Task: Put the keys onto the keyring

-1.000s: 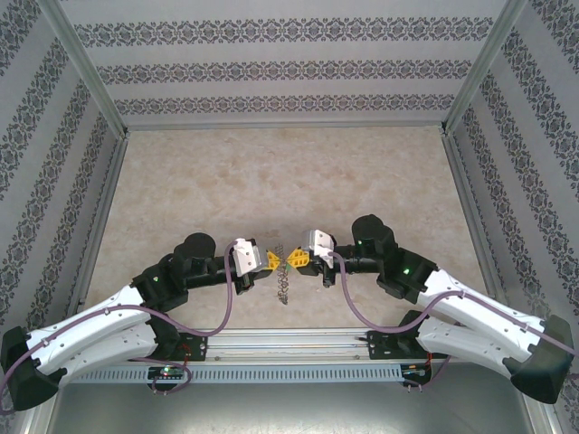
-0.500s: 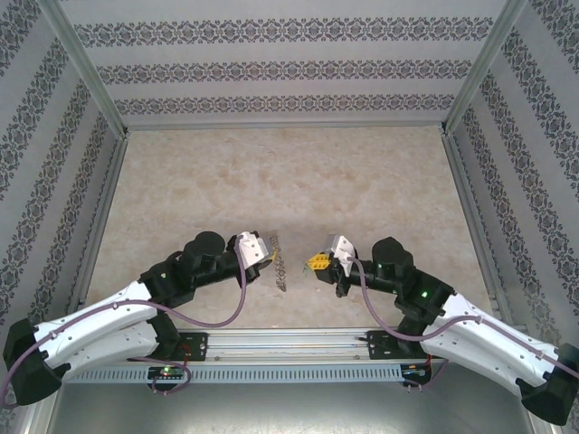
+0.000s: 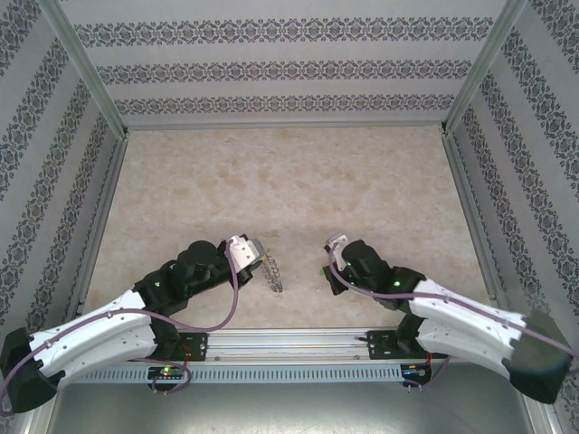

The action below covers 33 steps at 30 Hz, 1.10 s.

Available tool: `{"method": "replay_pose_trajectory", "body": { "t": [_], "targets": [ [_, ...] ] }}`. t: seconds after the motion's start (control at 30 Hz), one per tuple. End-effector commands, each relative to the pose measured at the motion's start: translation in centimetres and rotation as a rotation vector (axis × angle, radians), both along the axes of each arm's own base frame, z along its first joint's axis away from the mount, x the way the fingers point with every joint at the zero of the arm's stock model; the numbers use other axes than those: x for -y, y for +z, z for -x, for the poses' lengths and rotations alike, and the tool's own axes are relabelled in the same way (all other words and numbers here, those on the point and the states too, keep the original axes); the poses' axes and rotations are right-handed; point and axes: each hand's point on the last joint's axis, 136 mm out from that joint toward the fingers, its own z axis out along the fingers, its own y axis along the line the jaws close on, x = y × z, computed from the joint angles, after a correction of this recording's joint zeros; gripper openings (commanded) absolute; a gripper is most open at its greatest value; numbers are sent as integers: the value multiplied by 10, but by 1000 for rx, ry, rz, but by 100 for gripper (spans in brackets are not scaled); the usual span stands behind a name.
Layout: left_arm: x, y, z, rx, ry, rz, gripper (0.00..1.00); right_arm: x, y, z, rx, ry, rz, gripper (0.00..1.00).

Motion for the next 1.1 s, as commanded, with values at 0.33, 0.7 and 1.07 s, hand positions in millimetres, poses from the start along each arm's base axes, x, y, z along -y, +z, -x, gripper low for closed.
{"method": "replay_pose_trajectory", "body": {
  "t": [0.33,0.7,1.07],
  "targets": [
    [-6,19,2,69,29,110,0,-22,-22,-42,-50,-36,72,0],
    [-7,16,2,74,32,106,0,-27,-43,-61,-98,-30,119,0],
    [-9,16,2,89,33,108,0,-26,-46,-64,-144,-40,110,19]
  ]
}}
